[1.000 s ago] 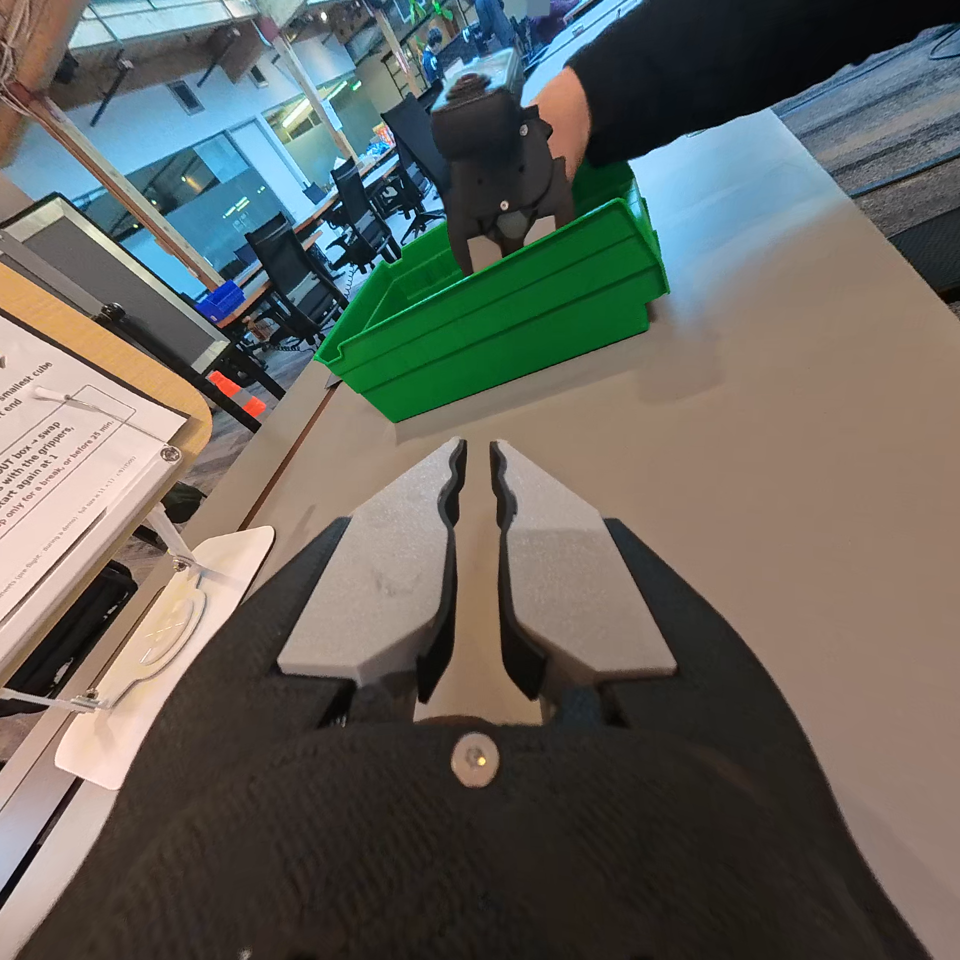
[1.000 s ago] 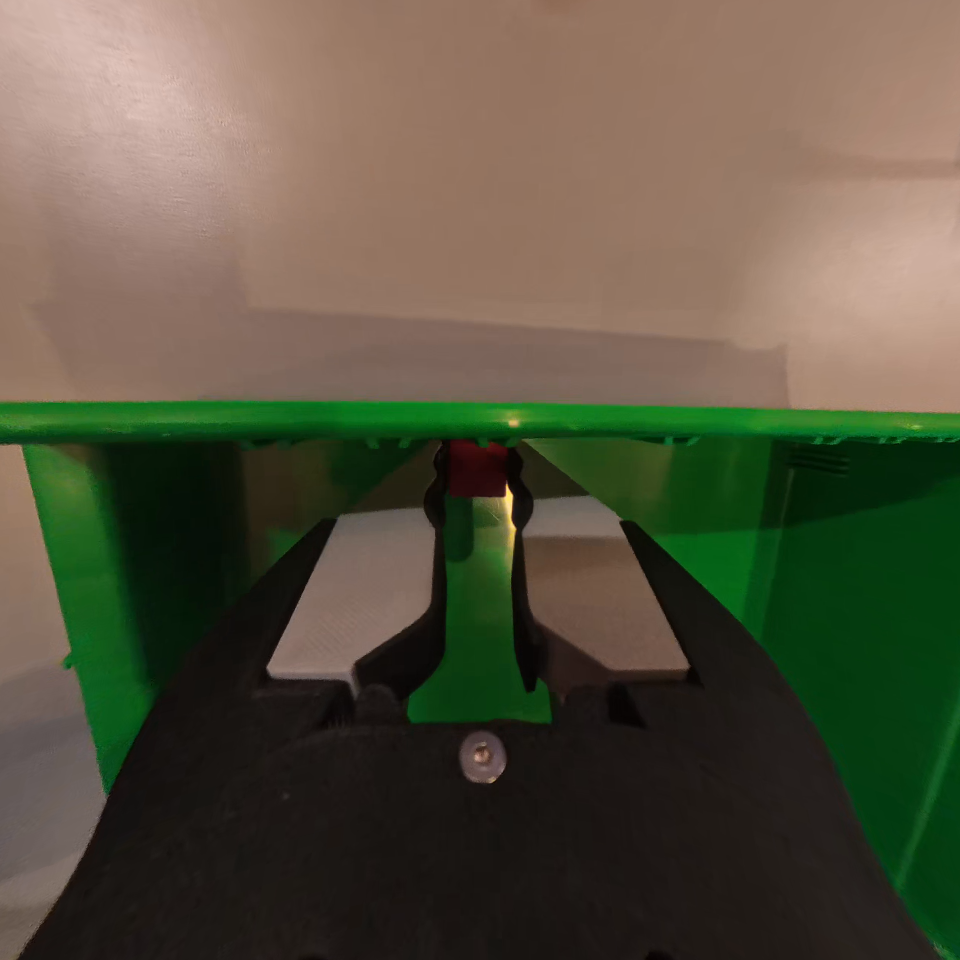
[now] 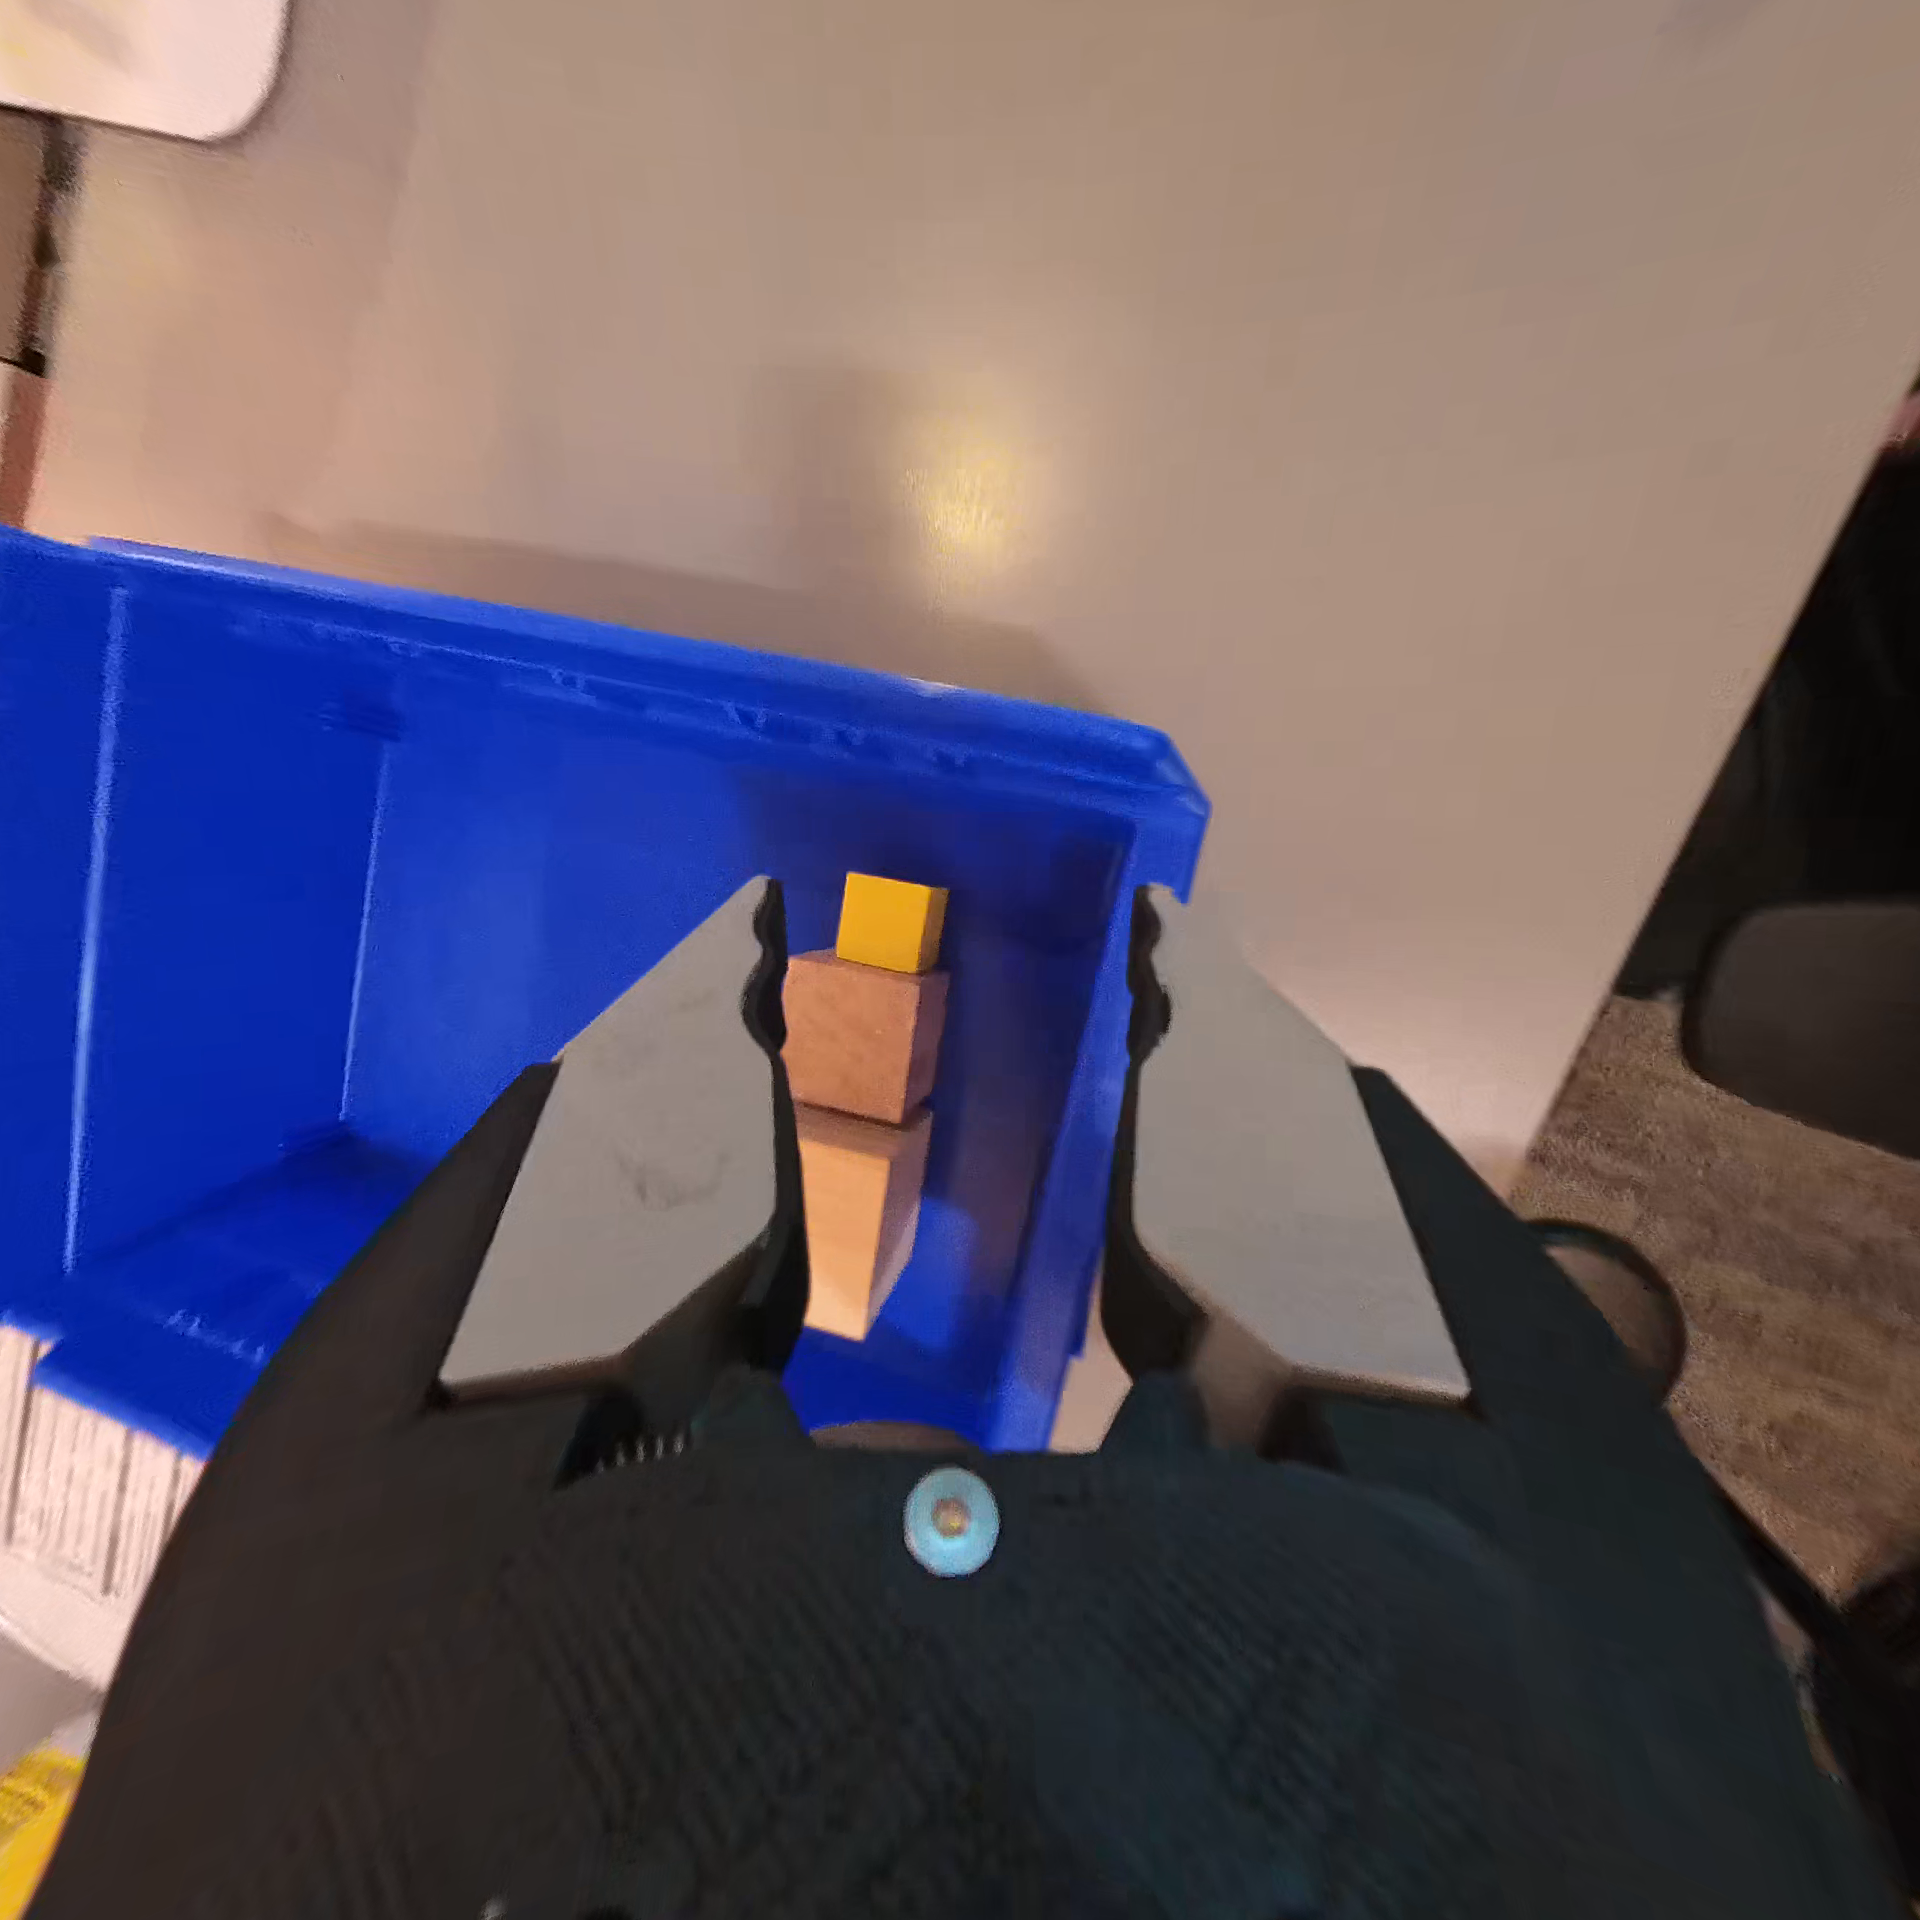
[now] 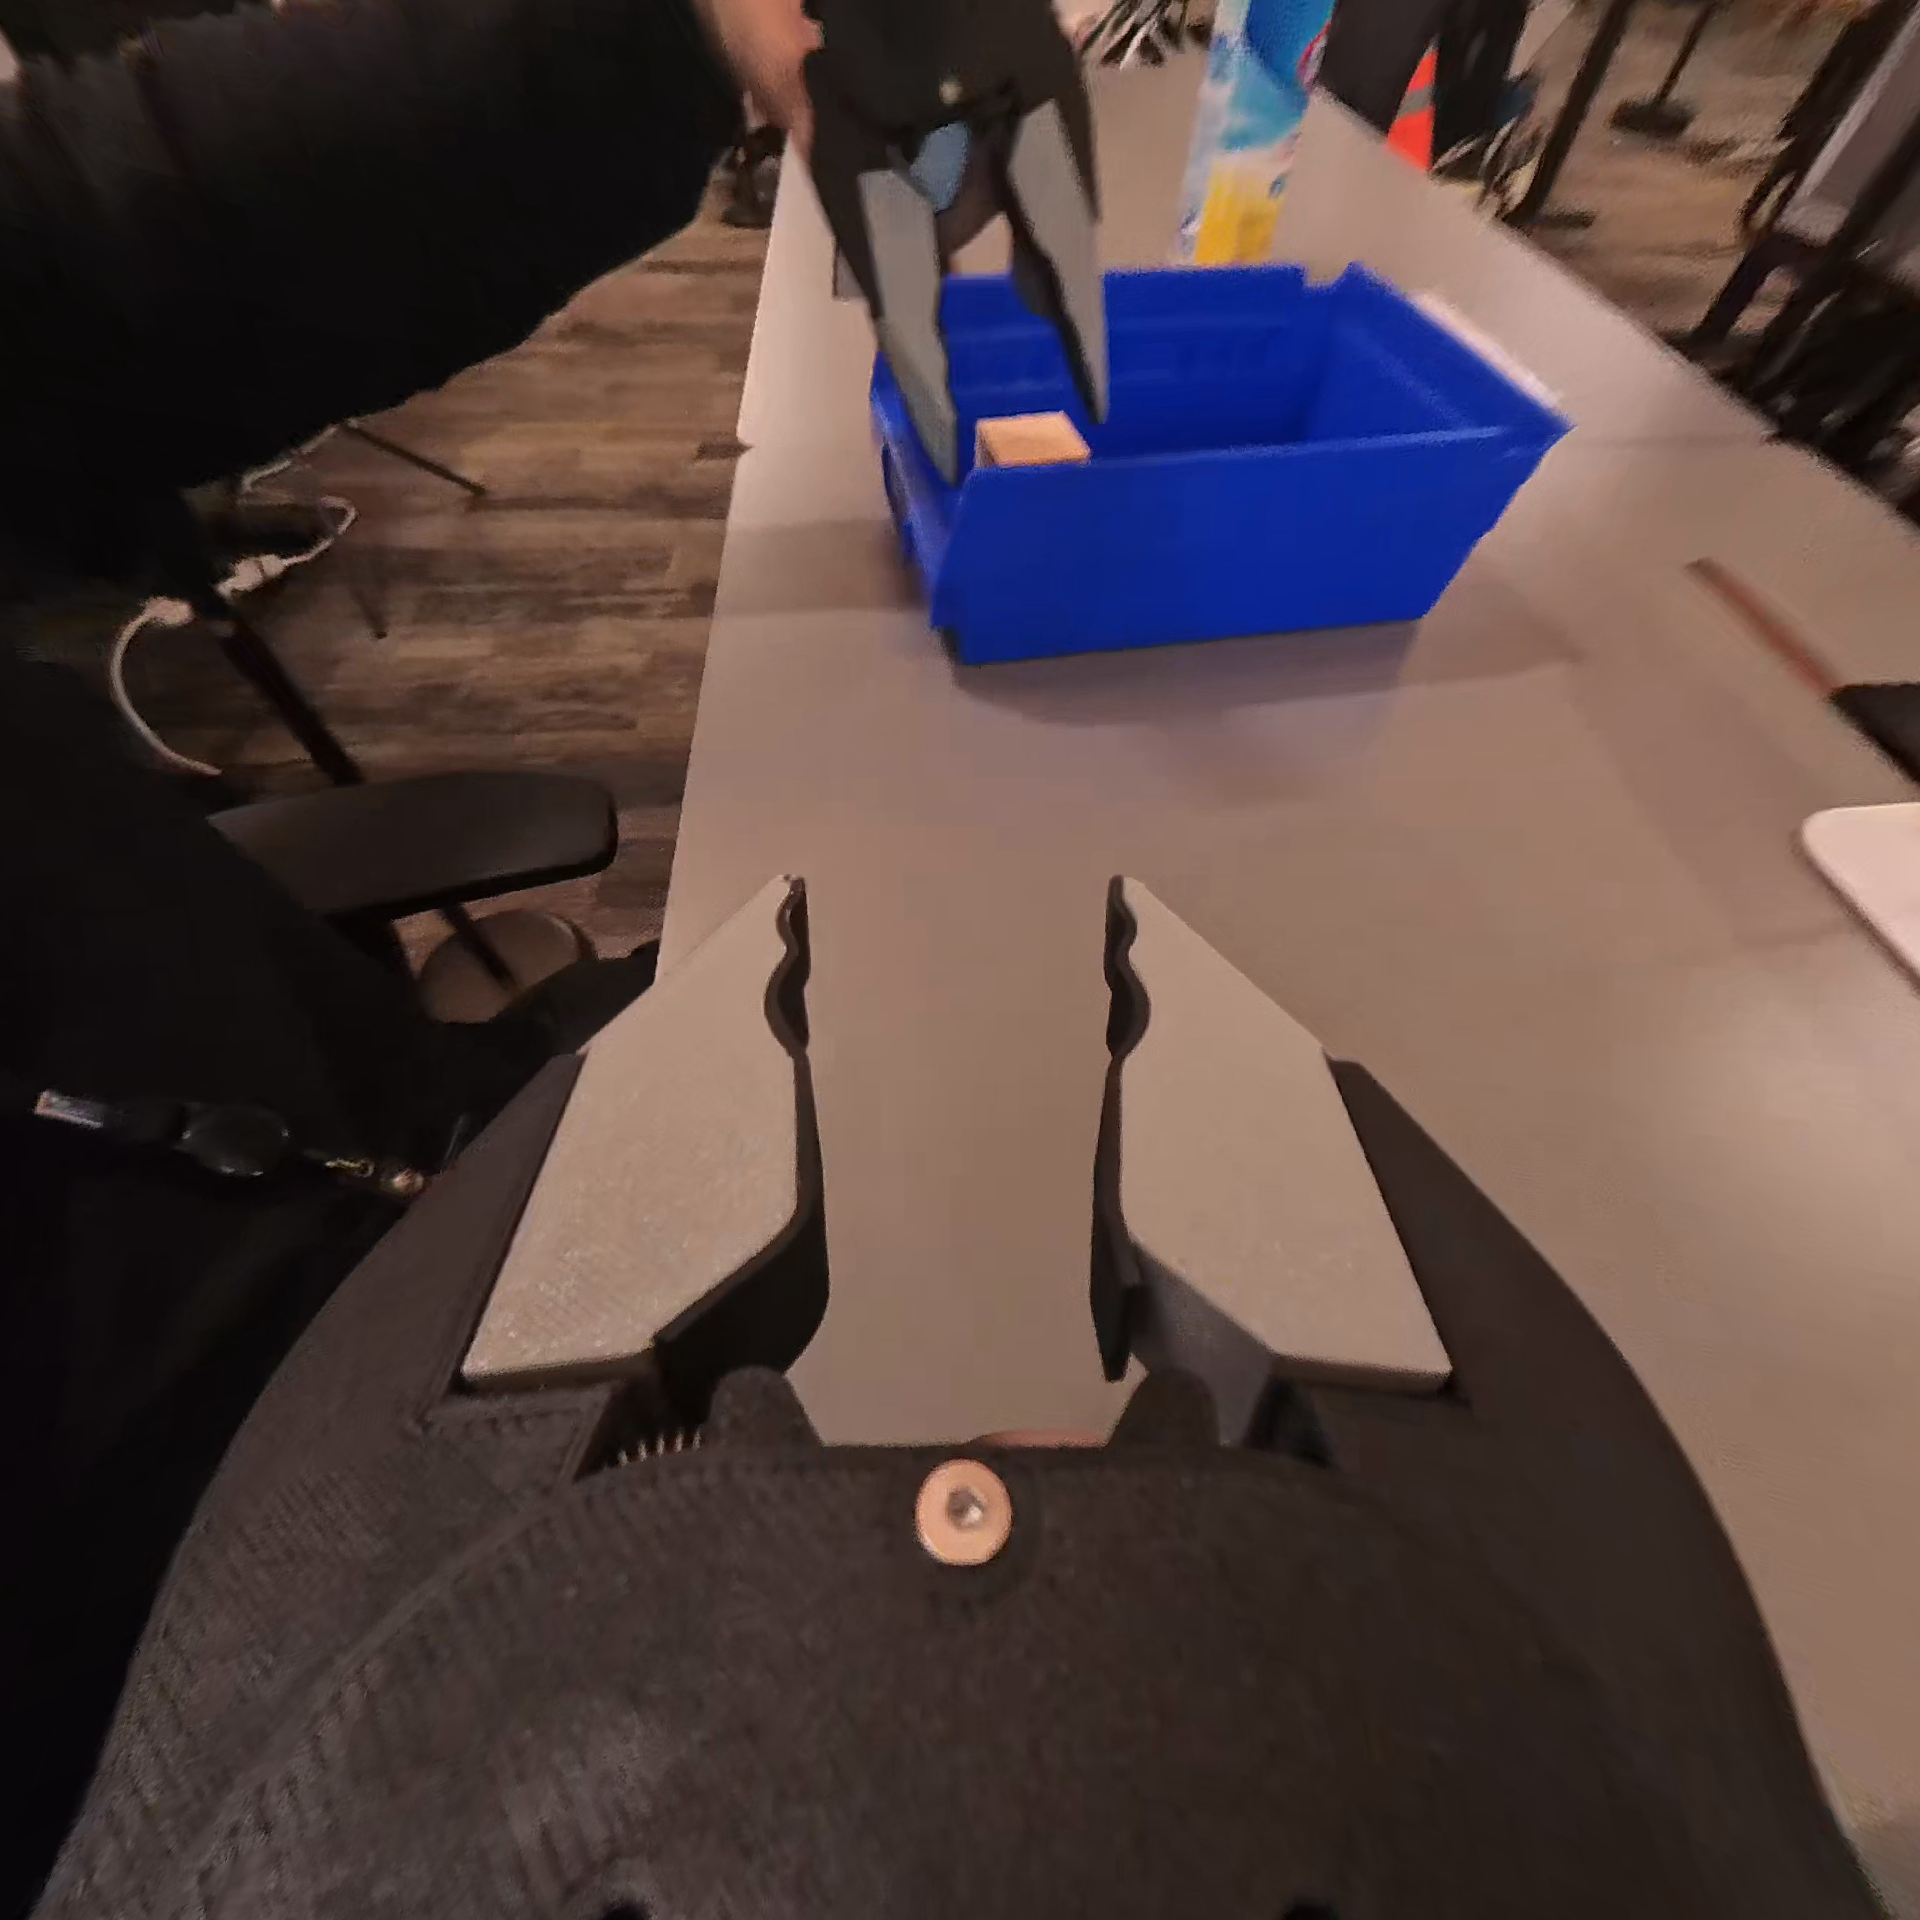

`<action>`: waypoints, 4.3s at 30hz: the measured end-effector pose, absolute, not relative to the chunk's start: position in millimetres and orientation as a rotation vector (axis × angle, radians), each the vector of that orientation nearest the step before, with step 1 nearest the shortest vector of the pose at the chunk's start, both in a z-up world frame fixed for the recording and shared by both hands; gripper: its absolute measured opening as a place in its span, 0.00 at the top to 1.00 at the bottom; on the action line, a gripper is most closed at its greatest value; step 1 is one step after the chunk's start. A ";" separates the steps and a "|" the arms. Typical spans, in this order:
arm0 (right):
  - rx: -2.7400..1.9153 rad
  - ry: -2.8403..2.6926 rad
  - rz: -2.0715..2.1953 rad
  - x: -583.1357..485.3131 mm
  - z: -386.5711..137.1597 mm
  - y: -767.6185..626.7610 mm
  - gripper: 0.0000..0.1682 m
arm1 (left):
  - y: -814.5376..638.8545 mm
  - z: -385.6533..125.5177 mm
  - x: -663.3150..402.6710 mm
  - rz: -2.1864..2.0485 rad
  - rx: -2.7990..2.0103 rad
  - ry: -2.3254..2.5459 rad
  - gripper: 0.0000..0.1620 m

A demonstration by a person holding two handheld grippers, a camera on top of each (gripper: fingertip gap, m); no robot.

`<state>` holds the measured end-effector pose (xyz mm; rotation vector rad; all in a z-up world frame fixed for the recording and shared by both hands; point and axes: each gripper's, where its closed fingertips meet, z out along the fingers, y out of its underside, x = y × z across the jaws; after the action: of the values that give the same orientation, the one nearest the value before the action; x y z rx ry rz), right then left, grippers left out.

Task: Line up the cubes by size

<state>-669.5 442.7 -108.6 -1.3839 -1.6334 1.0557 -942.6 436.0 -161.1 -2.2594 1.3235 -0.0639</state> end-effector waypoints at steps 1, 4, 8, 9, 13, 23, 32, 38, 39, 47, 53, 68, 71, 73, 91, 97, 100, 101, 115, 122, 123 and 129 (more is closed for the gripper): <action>-1.396 -1.650 1.052 -673.1 -115.6 440.9 0.68 | 442.0 -169.9 -943.1 -0.063 -2.272 1.347 0.60; -1.395 -1.673 1.009 -674.8 -126.8 440.3 0.69 | 455.2 -197.9 -953.2 -0.022 -2.347 1.431 0.63; -1.390 -1.653 1.022 -664.6 -124.8 442.1 0.71 | 462.6 -224.2 -973.4 0.057 -2.451 1.501 0.64; -1.391 -1.643 1.029 -661.3 -123.9 443.6 0.71 | 464.1 -228.5 -974.9 0.057 -2.461 1.506 0.66; -1.397 -1.590 1.058 -648.9 -122.4 452.5 0.75 | 463.2 -248.0 -976.1 0.037 -2.517 1.550 0.84; -1.435 -1.405 1.461 -639.1 -89.9 444.1 0.73 | 471.3 -75.0 -900.4 0.003 -1.695 1.216 0.84; -1.302 -1.219 2.015 -684.0 1.0 420.4 0.71 | 427.4 4.3 -696.8 -0.136 -0.942 1.139 0.84; -1.346 -1.190 1.959 -678.7 -1.3 429.1 0.82 | 438.9 -3.8 -658.6 -0.212 -0.879 1.139 0.84; -1.357 -1.183 1.952 -676.6 -2.5 431.3 0.84 | 440.9 -5.0 -656.4 -0.217 -0.878 1.139 0.84; -1.567 -1.104 1.621 -624.0 -0.4 482.9 0.85 | 460.6 -26.6 -659.3 -0.312 -0.997 1.082 0.90; -1.866 -1.010 0.935 -503.4 -30.1 574.4 0.85 | 504.2 -86.1 -672.0 -0.301 -1.258 1.046 0.95; -1.788 -1.981 0.186 -440.6 -202.3 621.6 0.85 | 530.4 -175.3 -665.5 -0.289 -1.486 1.168 0.95; -1.763 -2.048 0.201 -445.4 -215.2 632.2 0.85 | 532.3 -180.7 -667.8 -0.295 -1.504 1.163 0.95; -1.742 -2.085 0.208 -449.8 -223.3 636.9 0.85 | 533.4 -183.9 -669.1 -0.292 -1.514 1.166 0.95; -1.898 -2.069 0.402 -450.9 -222.9 638.9 0.53 | 523.3 -176.9 -673.1 -0.364 -1.538 1.155 0.79; -1.701 -1.825 0.541 -461.7 -115.9 608.5 0.53 | 462.3 -129.1 -677.5 -0.525 -1.560 1.179 0.60; -1.497 -1.645 0.621 -477.5 -52.0 566.1 0.55 | 427.4 -94.0 -723.3 -0.423 -1.580 1.241 0.65; -1.439 -1.621 0.651 -482.9 -39.3 547.7 0.55 | 420.8 -86.4 -745.3 -0.376 -1.621 1.256 0.64; -1.268 -1.612 0.863 -533.4 -67.3 456.1 0.56 | 449.8 -205.6 -985.0 0.030 -2.506 1.433 0.65; -1.269 -1.586 0.900 -524.2 -66.7 450.1 0.59 | 446.2 -242.3 -1014.6 0.144 -2.663 1.545 0.72; -1.269 -1.575 0.906 -523.8 -66.7 450.5 0.61 | 445.7 -243.1 -1014.9 0.139 -2.674 1.551 0.73; -1.396 -1.448 1.167 -546.5 -71.2 455.0 0.61 | 487.0 -176.1 -972.5 0.072 -2.211 1.364 0.73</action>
<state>-546.5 455.0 -71.2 -1.3963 -1.4483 1.1675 -972.5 487.0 -176.1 -2.2106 1.3641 0.0722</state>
